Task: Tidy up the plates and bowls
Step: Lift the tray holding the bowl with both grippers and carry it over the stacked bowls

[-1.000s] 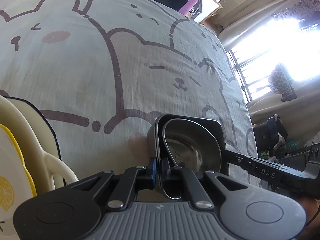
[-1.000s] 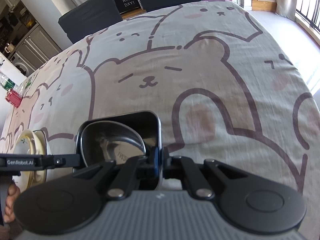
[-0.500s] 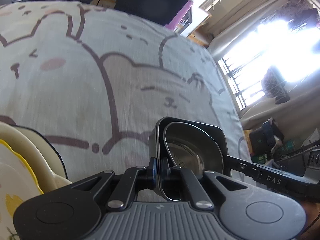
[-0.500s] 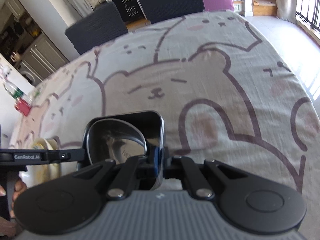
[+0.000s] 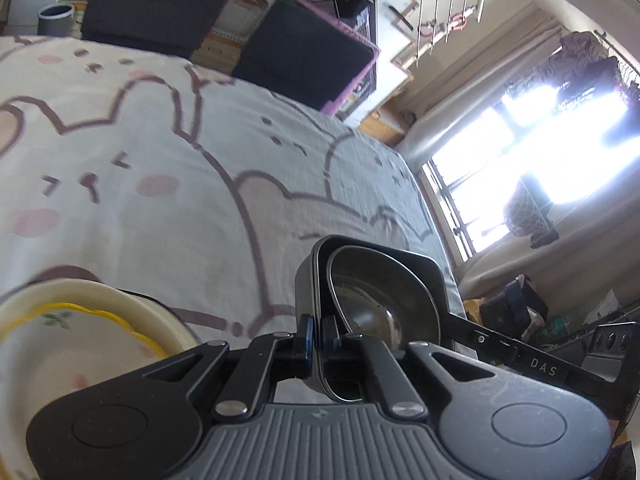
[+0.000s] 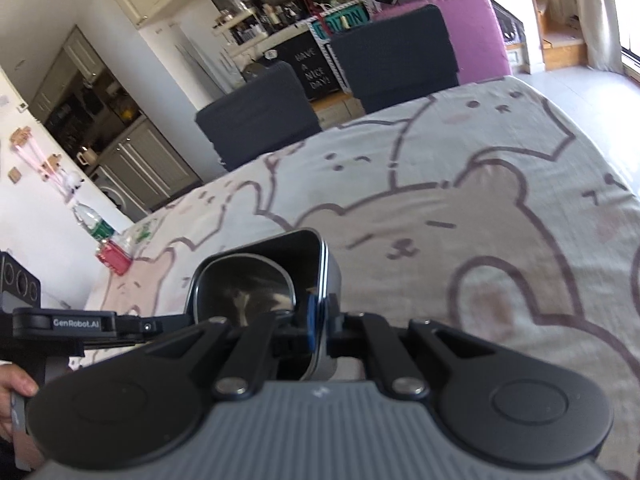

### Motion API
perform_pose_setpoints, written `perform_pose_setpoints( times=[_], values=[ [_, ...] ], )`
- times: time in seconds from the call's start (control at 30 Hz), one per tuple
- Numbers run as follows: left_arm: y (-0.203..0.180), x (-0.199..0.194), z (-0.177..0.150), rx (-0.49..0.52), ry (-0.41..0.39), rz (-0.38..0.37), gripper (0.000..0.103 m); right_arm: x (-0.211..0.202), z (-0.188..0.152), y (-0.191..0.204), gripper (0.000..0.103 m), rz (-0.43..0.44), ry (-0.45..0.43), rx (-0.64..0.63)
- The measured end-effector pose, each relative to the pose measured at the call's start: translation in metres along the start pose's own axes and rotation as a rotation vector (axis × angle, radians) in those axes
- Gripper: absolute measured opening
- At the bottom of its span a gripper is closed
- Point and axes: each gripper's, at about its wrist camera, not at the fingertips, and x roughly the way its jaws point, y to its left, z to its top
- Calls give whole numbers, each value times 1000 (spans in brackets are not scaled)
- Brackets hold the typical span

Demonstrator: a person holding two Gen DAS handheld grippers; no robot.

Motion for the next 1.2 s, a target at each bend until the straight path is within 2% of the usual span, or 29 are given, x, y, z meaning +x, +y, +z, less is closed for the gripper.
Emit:
perform_pose_setpoints(
  times=[0.63,0.87,1.2],
  values=[
    [82,-118,-1,-117,-183,24,4,53,2,107,8,177,18,-72],
    [98,-135,-11,-123,-170,41,4,66,-9,133,8,187,48,-83],
    [115,-151,-35,-134,-148,47,5,72,-22,145,8,217,93,-68]
  ],
)
